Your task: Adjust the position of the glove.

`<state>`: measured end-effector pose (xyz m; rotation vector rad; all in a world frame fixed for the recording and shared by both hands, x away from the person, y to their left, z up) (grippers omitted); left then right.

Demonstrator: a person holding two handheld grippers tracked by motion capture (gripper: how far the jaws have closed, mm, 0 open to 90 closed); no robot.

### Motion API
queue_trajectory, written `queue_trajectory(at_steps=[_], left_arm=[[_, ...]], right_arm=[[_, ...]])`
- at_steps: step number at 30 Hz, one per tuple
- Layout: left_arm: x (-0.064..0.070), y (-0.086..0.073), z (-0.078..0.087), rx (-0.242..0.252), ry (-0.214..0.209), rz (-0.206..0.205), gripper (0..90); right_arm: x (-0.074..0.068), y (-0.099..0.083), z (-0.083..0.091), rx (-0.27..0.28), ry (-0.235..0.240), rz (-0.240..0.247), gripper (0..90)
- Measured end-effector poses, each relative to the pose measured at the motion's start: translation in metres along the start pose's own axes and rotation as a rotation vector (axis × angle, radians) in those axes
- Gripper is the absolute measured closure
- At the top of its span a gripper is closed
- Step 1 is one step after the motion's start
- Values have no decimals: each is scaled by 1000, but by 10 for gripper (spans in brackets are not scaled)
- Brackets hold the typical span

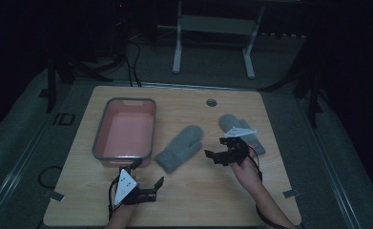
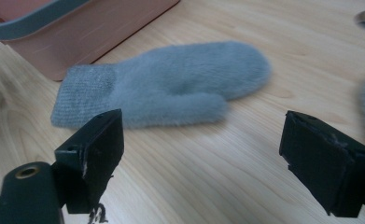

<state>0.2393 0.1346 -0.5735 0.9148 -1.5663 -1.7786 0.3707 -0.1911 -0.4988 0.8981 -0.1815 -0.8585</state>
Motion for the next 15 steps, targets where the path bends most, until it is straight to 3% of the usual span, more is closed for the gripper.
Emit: queue_trajectory(at_steps=[3,8,10,11,12,13,15], left_arm=[[0,0,0,-1,-2,-3,18],[-1,0,0,0,-4,8,18],[-1,0,0,0,-10,19,18],[-1,0,0,0,-10,19,18],[-1,0,0,-2,-12,15,18],[-1,0,0,-2,-12,15,18],[-1,0,0,-2,-14,14,18]], right_arm=[[-6,4,-21,-25,25,8,135],[-13,10,-45,-48,12,12,133],[-22,14,-62,-77,-21,73,141],[-22,14,-62,-77,-21,73,141],[-27,16,-72,-83,-57,141,199],[-28,18,-76,-72,-99,163,220],[-28,20,-80,-64,-101,164,258]])
Point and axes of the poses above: each handheld gripper's, and its own axes: z roughly backward along the jaws, y roughly out of its top, x roughly to its right, the point moved 1 cm from there along -z, roughly forward along the jaws, and after that the axes turned 6 degrees about -z, right-handed, at the moved point
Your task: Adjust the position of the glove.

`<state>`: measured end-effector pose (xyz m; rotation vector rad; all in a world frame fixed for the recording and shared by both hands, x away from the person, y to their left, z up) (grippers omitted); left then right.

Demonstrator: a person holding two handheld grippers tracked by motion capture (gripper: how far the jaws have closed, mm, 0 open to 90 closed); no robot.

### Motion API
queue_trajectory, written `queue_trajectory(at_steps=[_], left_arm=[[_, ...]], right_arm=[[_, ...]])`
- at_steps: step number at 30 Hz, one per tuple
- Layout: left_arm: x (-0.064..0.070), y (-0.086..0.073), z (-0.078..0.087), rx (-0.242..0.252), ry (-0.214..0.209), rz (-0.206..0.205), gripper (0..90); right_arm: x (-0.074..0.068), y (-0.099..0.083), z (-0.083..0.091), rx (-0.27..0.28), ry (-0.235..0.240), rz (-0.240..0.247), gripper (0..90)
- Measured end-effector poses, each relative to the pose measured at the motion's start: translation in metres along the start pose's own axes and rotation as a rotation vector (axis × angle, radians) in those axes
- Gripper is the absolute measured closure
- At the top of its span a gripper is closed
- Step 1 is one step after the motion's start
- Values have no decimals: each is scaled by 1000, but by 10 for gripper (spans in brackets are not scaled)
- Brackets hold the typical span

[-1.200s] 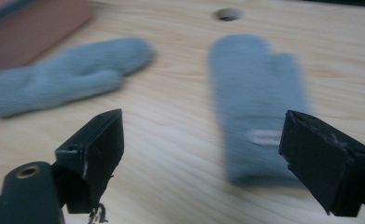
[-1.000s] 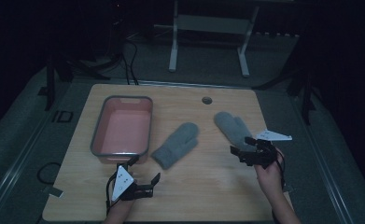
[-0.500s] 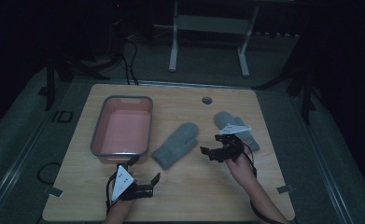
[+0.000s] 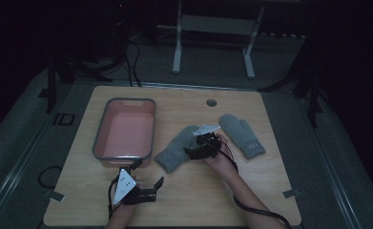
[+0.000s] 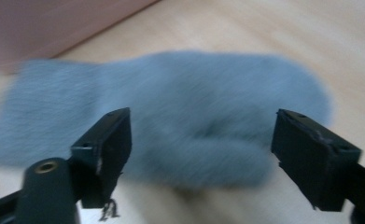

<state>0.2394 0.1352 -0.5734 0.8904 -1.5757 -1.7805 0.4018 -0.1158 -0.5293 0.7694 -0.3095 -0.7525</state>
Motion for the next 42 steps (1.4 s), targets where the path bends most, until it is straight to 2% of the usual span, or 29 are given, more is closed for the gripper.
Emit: queue_trajectory(at_steps=[1,5,6,10,12,14,16,19,22,23,24,27,29,32,35,38,42], left_arm=[[0,0,0,1,0,1,18],[-1,0,0,1,-2,6,18],[-1,0,0,1,-3,4,18],[0,0,0,-1,-4,2,18],[0,0,0,0,-4,3,18],[0,0,0,-2,-4,2,18],[0,0,0,-3,-5,3,18],[0,0,0,-5,-5,4,18],[0,0,0,-5,-4,1,18],[1,0,0,-4,-4,0,18],[1,0,0,-5,-4,0,18],[0,0,0,-6,-5,1,18],[0,0,0,-6,-7,3,18],[0,0,0,-6,-8,3,18],[0,0,0,-6,-7,3,18],[1,0,0,-6,-6,1,18],[1,0,0,-8,-5,-2,18]], right_arm=[[1,2,-3,1,17,-9,271],[3,11,-18,-20,24,-30,270],[3,13,-20,-22,41,-35,270],[2,15,-34,-47,31,-58,215],[0,13,-41,-69,23,-42,217],[-1,11,-44,-74,6,-42,270],[-2,11,-44,-70,-5,-18,356],[-3,9,-45,-65,-7,-5,422],[-3,10,-44,-82,-4,-12,573],[-3,10,-44,-87,5,1,665],[-4,11,-43,-94,11,3,735],[-4,13,-40,-98,30,2,816],[-2,15,-36,-93,58,-8,823],[3,18,-25,-76,96,2,824],[6,21,-15,-63,111,18,824],[16,27,9,-48,172,55,823],[22,25,30,-50,260,138,823]])
Point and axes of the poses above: each handheld gripper's, and its own axes: z roughly backward along the jaws, y roughly out of its top, x roughly to its right, the point moved 1 cm from there along -z, roughly forward along the jaws, and after that the axes turned 6 degrees about -z, right-handed, at the moved point
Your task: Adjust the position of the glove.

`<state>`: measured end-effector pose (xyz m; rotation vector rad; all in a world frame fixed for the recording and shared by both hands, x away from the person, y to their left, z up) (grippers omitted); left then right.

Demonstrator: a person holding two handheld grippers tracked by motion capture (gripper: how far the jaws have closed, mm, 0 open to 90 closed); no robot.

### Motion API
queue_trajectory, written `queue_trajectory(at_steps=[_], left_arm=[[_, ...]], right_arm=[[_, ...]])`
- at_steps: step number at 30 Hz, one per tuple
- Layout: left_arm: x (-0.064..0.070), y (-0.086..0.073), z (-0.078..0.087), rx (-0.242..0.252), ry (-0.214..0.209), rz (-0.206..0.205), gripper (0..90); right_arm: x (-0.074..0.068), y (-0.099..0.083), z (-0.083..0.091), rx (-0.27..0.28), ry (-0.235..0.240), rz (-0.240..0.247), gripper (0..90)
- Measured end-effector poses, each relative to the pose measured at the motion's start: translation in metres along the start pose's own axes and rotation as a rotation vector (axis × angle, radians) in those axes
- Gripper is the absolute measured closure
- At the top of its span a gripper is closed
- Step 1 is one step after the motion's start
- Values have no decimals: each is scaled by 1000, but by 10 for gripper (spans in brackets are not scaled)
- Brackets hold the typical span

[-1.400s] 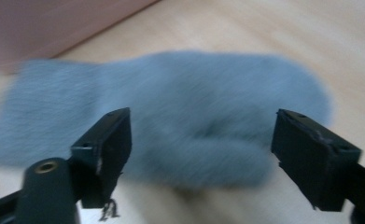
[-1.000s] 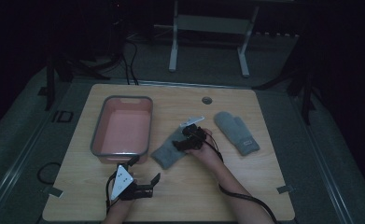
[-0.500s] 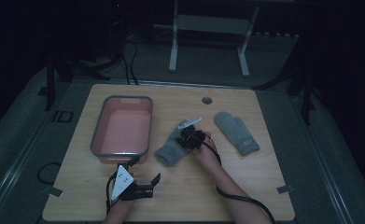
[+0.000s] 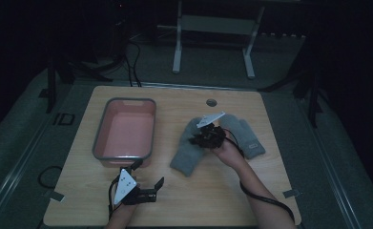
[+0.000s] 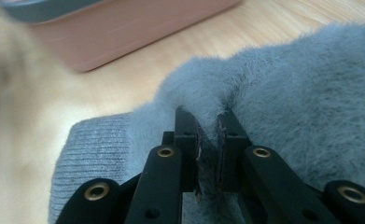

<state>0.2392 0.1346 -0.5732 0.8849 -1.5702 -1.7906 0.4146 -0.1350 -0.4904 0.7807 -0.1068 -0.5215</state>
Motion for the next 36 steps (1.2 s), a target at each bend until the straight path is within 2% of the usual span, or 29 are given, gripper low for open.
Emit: queue_trajectory(at_steps=[4,7,10,13,15,18,22,24,28,29,30,31,32,34,35,36], left_arm=[[0,0,0,2,3,1,18],[0,0,0,1,4,-1,18],[0,0,0,0,5,0,18],[0,0,0,1,4,0,18],[0,0,0,2,4,-1,18],[0,0,0,2,5,-1,18],[1,0,0,2,6,-1,18],[1,0,0,1,8,0,18],[1,0,0,-1,9,-2,18],[1,0,0,-1,10,-3,18],[1,0,0,-2,10,-3,18],[1,0,0,-3,11,-4,18],[1,0,0,-3,12,-3,18],[1,0,0,-4,12,-3,18],[1,0,0,-3,13,-3,18],[1,0,0,-3,13,-4,18]], right_arm=[[-1,-7,13,-65,63,71,822],[0,-14,15,-123,74,109,821],[2,-25,8,-194,91,138,818],[5,-34,-2,-248,80,165,799],[8,-40,-9,-277,74,161,746],[11,-44,-11,-262,69,122,573],[11,-45,-4,-217,37,76,482],[8,-47,2,-187,21,54,504],[-2,-53,12,-144,-43,12,583],[-5,-55,14,-137,-40,11,648],[-11,-57,17,-122,-62,3,671],[-15,-59,19,-107,-82,1,741],[-19,-61,21,-107,-72,-3,868],[-25,-67,19,-111,-112,-15,900],[-28,-72,17,-133,-104,-24,900],[-29,-75,15,-136,-114,-31,900]])
Point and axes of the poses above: each handheld gripper's, and its own axes: z roughly backward along the jaws, y roughly out of its top, x roughly to its right, the point moved 1 cm from there along -z, roughly forward along the jaws, and after that the axes turned 6 degrees about -z, right-handed, at the moved point
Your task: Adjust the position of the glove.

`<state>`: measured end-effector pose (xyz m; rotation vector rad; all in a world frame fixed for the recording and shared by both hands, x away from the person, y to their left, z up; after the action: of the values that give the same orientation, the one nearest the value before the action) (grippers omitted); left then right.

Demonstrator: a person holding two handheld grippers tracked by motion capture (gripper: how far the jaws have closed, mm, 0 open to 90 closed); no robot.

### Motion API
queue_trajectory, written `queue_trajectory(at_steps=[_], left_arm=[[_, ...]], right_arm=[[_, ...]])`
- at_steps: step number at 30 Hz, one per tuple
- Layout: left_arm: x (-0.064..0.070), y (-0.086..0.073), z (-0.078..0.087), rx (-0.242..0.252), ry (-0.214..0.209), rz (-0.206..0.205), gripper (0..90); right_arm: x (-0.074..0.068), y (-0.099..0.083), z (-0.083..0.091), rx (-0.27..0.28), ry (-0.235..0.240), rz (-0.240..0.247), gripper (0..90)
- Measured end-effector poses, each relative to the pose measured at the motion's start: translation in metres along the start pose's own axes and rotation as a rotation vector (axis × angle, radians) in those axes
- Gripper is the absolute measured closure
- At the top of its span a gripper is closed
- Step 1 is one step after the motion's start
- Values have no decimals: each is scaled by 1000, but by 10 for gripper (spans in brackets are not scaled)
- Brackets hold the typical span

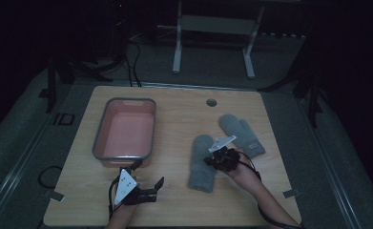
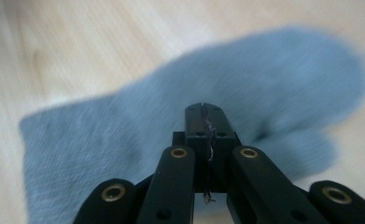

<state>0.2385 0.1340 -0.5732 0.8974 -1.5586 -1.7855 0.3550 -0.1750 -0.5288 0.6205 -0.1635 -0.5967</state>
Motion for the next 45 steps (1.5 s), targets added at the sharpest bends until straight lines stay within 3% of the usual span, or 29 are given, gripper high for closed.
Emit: queue_trajectory(at_steps=[1,3,7,12,14,16,20,21,28,30,31,36,42,43,45], left_arm=[[0,0,0,-1,0,-1,18],[0,0,0,-2,0,-2,18],[0,0,0,-1,0,-4,18],[0,0,0,-3,-2,-3,18],[0,0,0,-4,-2,-2,18],[0,0,0,-4,-2,-3,18],[0,0,0,-4,-2,-4,18],[0,0,0,-4,-2,-4,18],[0,0,0,-3,-5,-4,18],[0,0,0,-3,-5,-4,18],[0,0,0,-3,-5,-3,18],[0,0,0,-3,-4,-1,18],[0,0,0,-3,0,1,18],[0,0,0,-4,0,1,18],[0,0,0,-4,0,1,18]], right_arm=[[-1,-4,-2,1,-5,-15,900],[-2,-9,-8,-26,-41,0,900],[4,-10,-10,-14,-65,-4,900],[14,-5,-14,-6,-39,39,900],[19,-3,-16,2,-3,35,900],[23,0,-19,7,24,90,900],[32,7,-25,8,40,89,900],[33,9,-26,8,44,67,900],[33,12,-28,20,55,34,900],[33,12,-23,44,67,7,868],[32,11,-17,66,54,-1,815],[32,5,4,106,29,-11,723],[42,-2,32,175,31,-86,633],[47,-4,44,204,6,-98,579],[50,-5,49,218,1,-109,557]])
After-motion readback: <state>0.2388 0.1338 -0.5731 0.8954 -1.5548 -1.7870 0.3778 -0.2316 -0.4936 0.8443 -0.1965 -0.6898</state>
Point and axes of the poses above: each handheld gripper's, and its own axes: z roughly backward along the jaws, y roughly out of its top, x roughly to its right, the point moved 1 cm from there along -z, roughly forward along the jaws, and after that the axes turned 6 degrees about -z, right-handed, at the moved point
